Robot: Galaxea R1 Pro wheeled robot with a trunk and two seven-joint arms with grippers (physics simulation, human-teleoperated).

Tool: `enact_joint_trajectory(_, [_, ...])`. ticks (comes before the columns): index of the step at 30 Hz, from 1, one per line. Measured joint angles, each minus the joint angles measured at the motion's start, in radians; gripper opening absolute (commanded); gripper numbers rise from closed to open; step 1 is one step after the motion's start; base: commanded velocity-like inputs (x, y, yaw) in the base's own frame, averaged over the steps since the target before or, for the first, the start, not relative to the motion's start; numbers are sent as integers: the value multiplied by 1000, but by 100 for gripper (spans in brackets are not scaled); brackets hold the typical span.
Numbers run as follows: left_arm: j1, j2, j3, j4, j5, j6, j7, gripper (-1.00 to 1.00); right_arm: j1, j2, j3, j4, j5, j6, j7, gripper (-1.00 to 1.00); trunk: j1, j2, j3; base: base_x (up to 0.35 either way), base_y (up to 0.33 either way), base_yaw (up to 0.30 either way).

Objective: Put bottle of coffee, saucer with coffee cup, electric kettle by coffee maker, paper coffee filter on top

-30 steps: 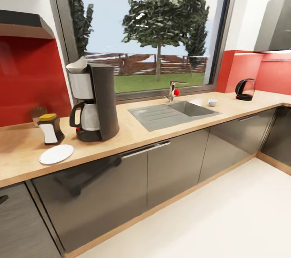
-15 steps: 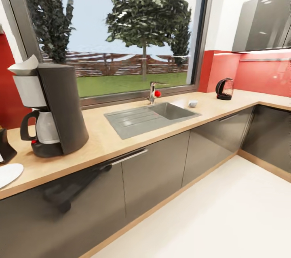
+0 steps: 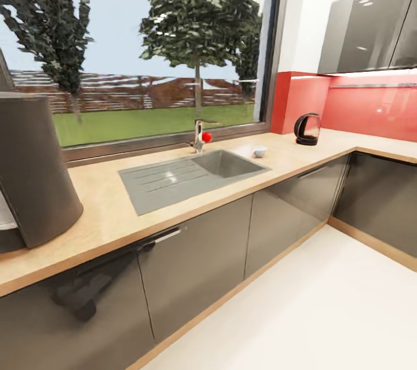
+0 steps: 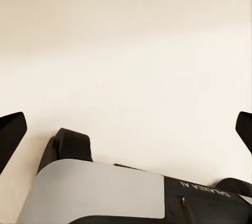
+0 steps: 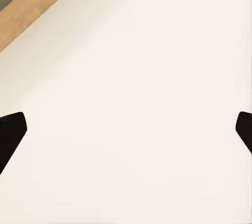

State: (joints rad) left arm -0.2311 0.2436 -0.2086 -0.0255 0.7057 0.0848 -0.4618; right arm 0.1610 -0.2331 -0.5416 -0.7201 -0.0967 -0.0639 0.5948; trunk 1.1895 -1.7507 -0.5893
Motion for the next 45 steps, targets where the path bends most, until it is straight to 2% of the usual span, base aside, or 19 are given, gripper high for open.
enact_joint_trajectory(18, [0, 0, 0, 0, 0, 0, 0, 100, 0, 0, 0, 0, 0, -1, -1, 100, 0, 0, 0, 210, -248, -266])
enact_joint_trajectory(33, [0, 0, 0, 0, 0, 0, 0, 100, 0, 0, 0, 0, 0, -1, -4, 100, 0, 0, 0, 181, -262, -40])
enact_joint_trajectory(45, [0, 1, 0, 0, 0, 0, 0, 100, 0, 0, 0, 0, 0, -1, -4, 100, 0, 0, 0, 177, -265, -229])
